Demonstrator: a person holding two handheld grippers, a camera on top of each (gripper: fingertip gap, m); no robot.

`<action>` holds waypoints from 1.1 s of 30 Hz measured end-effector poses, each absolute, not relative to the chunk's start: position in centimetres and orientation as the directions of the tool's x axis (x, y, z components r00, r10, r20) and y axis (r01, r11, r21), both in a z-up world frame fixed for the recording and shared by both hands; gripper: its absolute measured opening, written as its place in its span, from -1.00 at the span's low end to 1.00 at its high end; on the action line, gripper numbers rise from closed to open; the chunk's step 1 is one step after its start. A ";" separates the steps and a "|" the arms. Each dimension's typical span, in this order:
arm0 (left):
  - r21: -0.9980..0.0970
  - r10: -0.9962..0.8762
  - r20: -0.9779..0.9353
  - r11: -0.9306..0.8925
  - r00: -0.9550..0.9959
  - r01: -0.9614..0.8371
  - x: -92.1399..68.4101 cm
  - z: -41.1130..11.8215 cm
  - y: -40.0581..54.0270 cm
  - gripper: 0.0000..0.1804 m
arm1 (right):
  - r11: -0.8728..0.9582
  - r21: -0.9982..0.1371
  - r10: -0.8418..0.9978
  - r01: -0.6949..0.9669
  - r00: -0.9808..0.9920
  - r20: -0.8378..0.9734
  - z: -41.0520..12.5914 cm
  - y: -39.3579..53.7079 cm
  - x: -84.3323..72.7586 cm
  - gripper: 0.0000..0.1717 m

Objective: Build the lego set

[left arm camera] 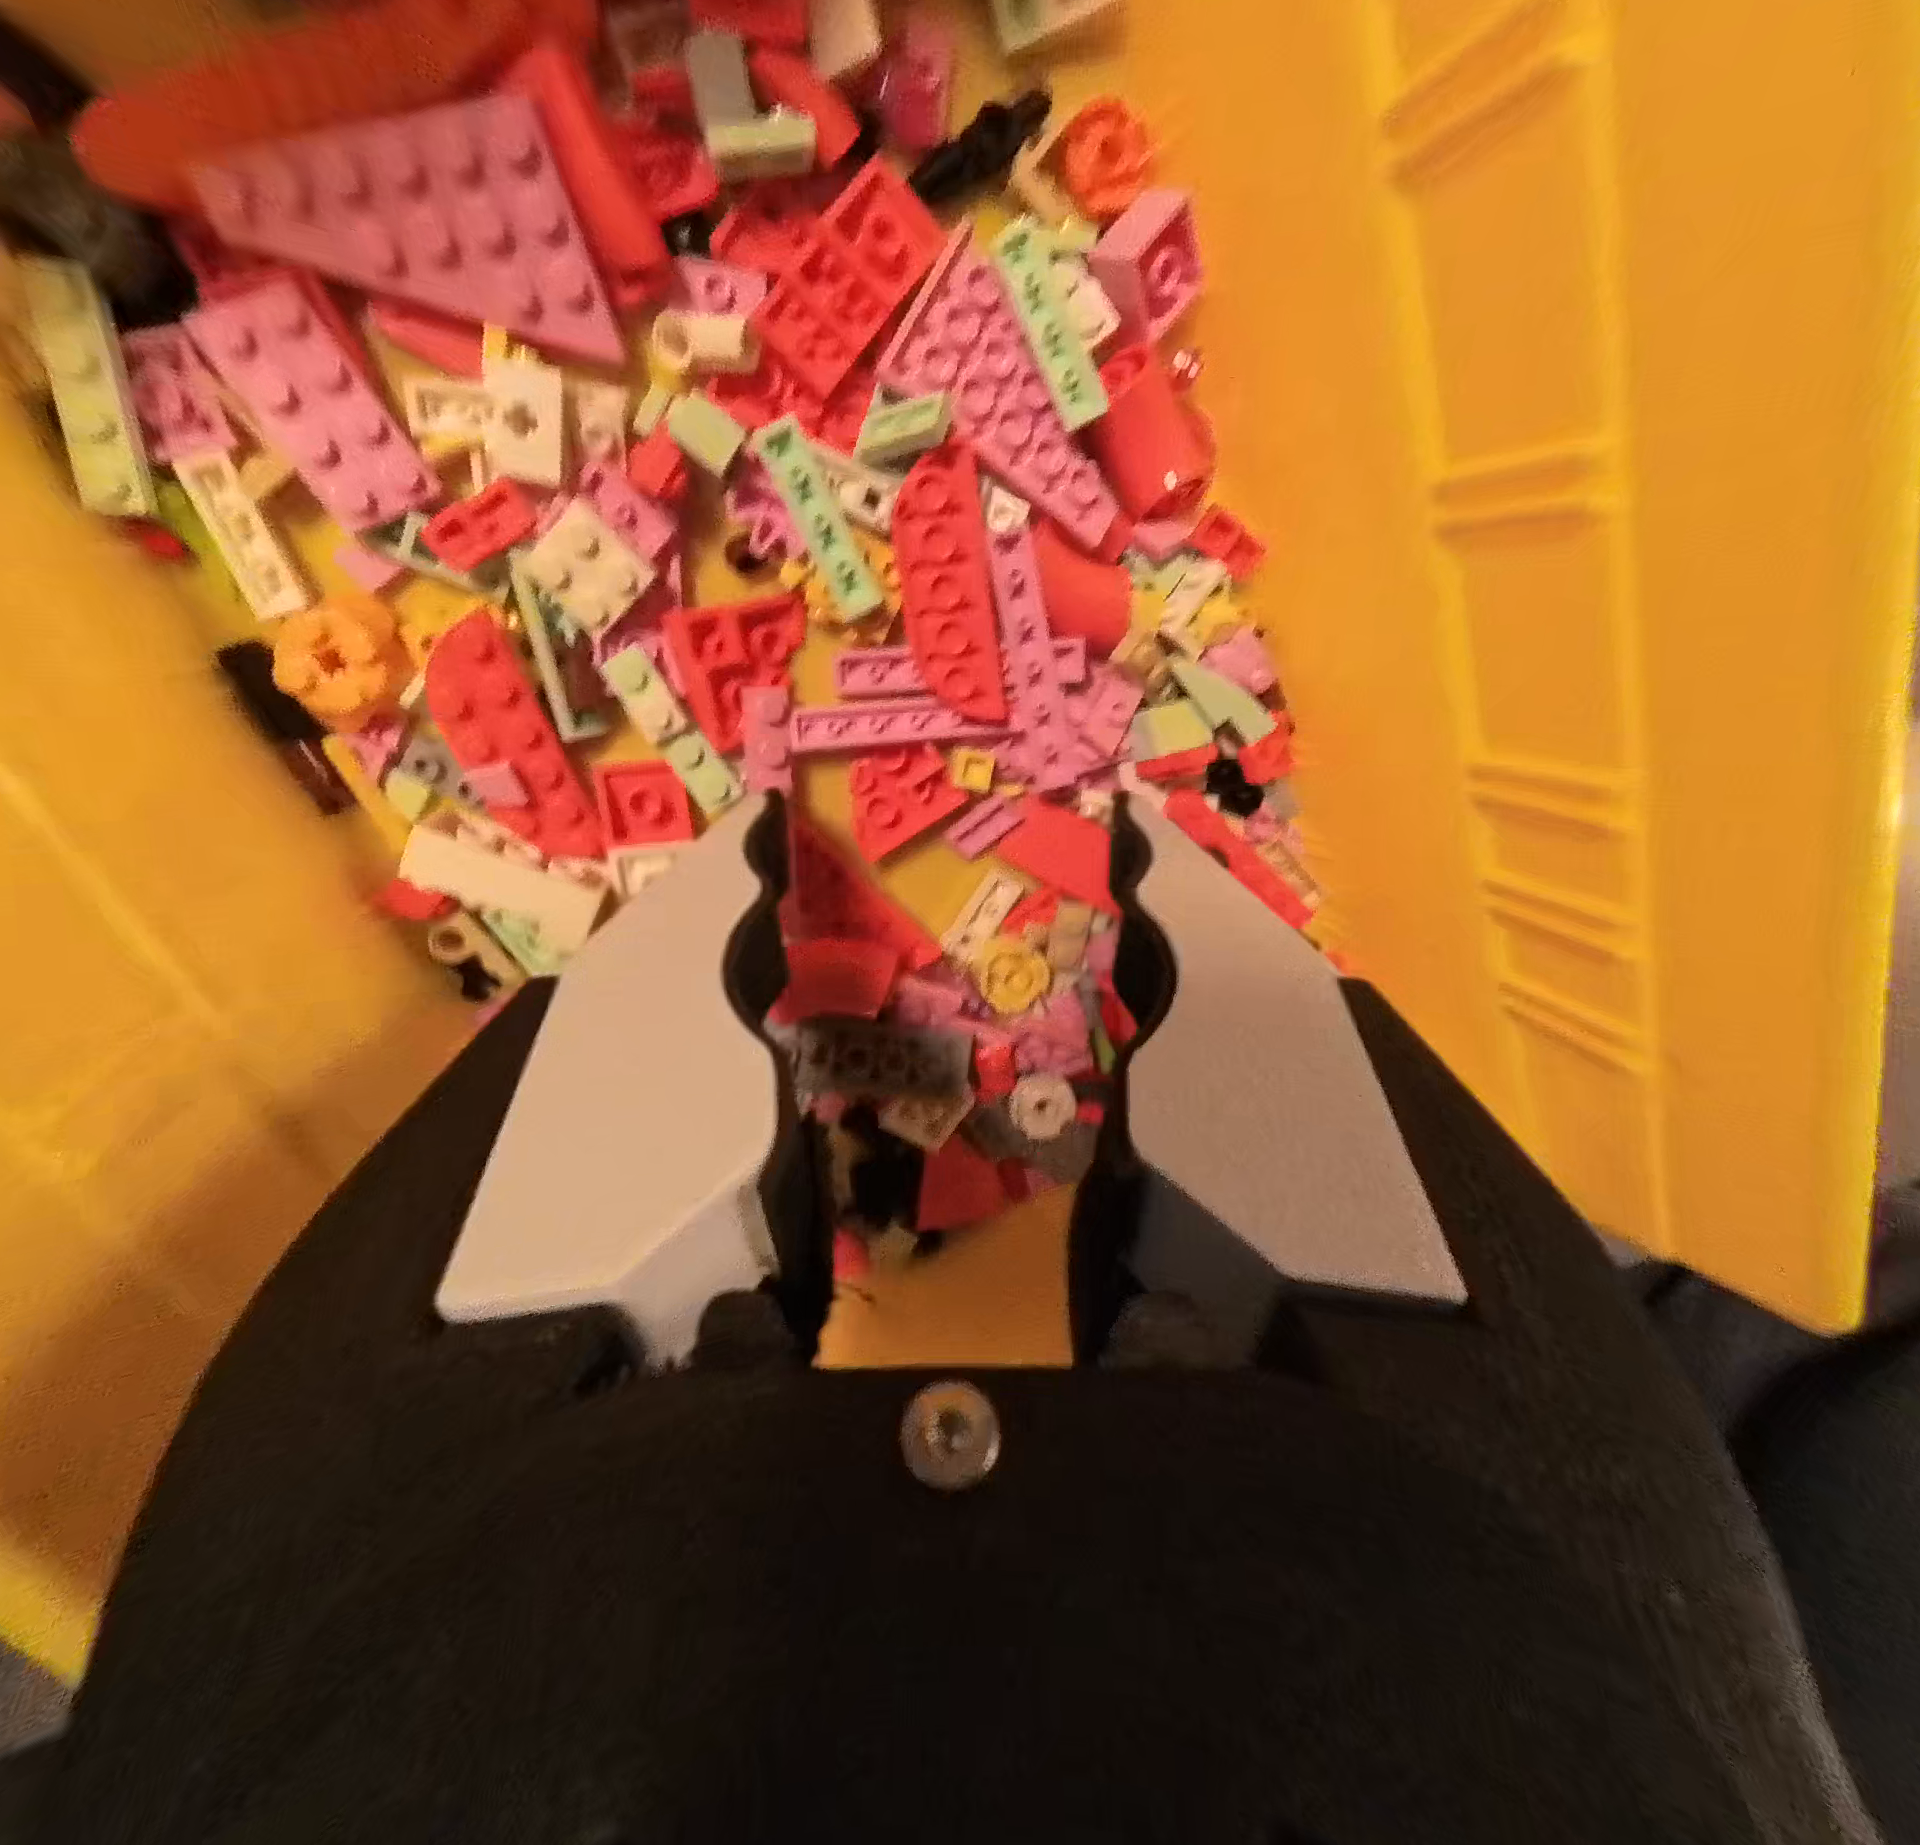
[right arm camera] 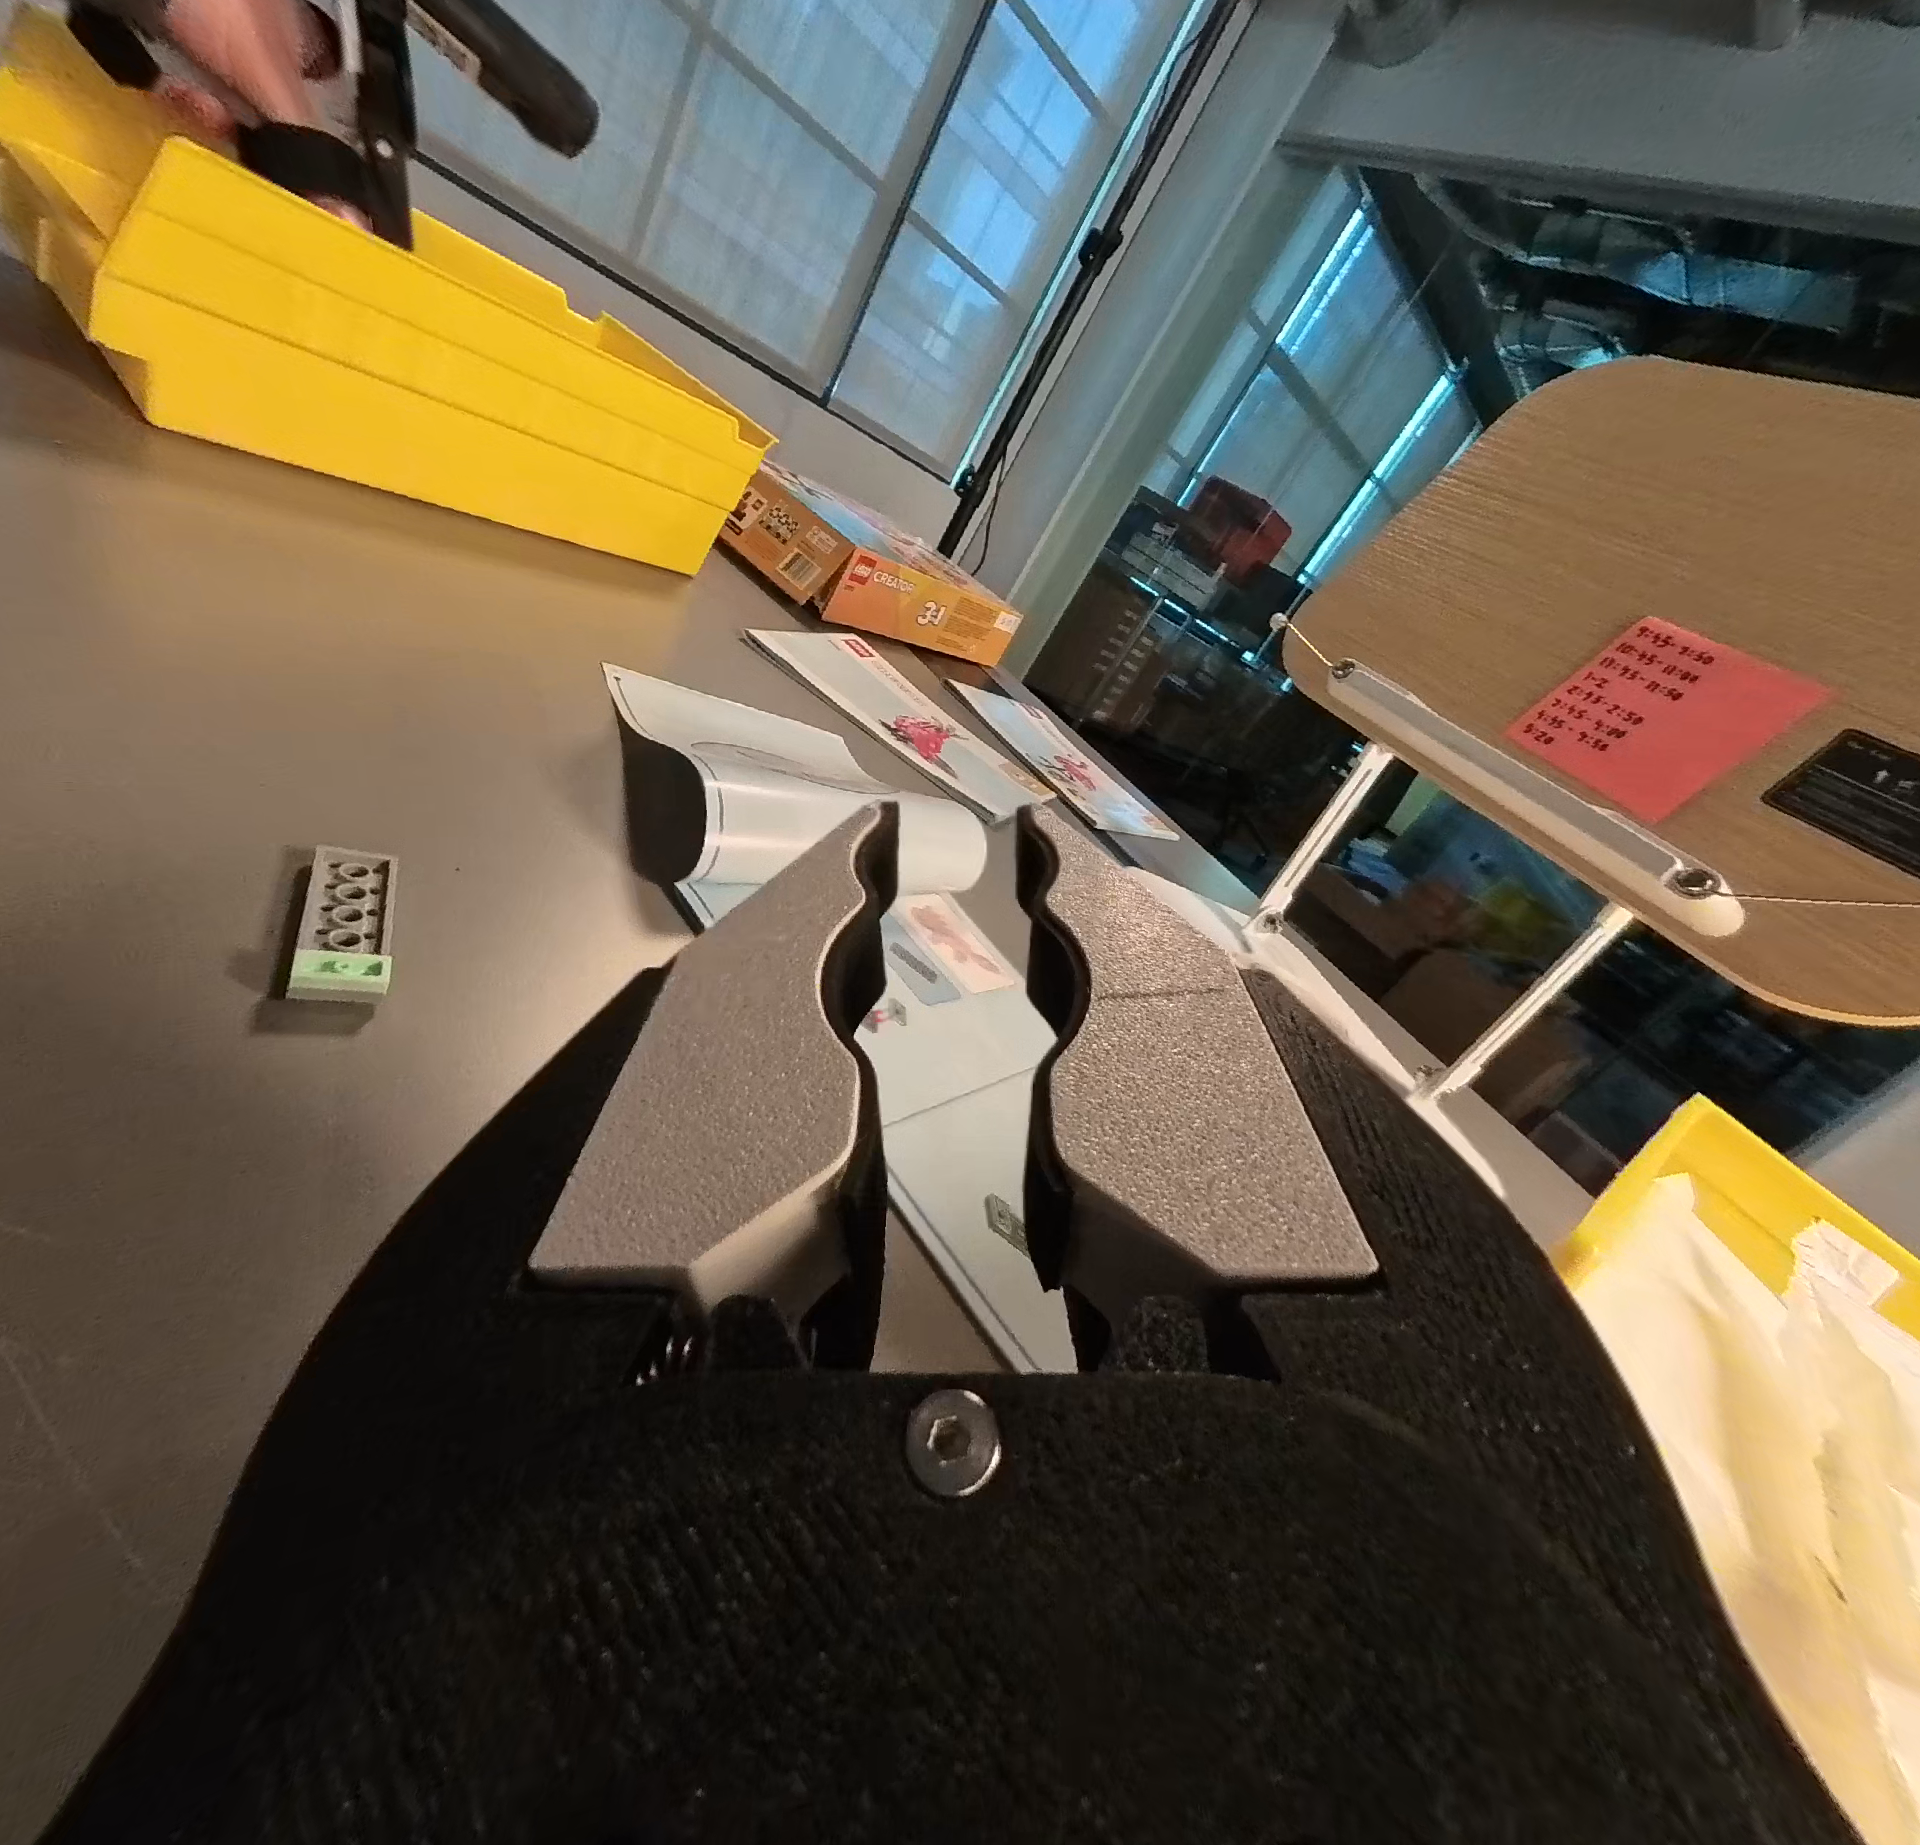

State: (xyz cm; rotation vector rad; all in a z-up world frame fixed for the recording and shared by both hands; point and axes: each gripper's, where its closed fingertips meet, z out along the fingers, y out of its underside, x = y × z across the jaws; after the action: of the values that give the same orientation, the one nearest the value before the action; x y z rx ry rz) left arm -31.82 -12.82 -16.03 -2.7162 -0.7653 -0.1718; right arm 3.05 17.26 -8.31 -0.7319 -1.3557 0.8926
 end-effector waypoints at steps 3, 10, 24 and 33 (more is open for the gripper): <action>-0.360 0.471 0.134 -0.797 0.872 0.486 -32.9 -15.7 -10.9 -0.06 | 0.516 -0.850 0.856 -0.103 0.026 0.516 -8.3 17.5 3.0 -0.76; -0.354 0.425 -0.082 -0.858 0.901 0.373 -35.1 -17.0 -9.6 0.24 | 0.541 -0.839 0.839 -0.062 0.110 0.533 -8.2 18.8 3.0 -0.76; -0.488 0.373 -0.146 -0.833 0.916 0.261 -35.9 -14.0 -11.3 -0.31 | 0.553 -0.833 0.815 0.027 0.192 0.547 -8.6 20.4 2.6 -0.76; -0.419 0.136 -0.013 -0.900 0.991 0.118 -30.6 -16.2 -9.3 -0.56 | 0.542 -0.839 0.817 0.042 0.208 0.538 -8.7 20.9 2.5 -0.77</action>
State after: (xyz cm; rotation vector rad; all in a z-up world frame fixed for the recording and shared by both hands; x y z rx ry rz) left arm -30.57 -9.29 -16.16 -2.7040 -0.1812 0.0582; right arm 2.51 20.87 -8.71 -0.8619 -1.2601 0.6442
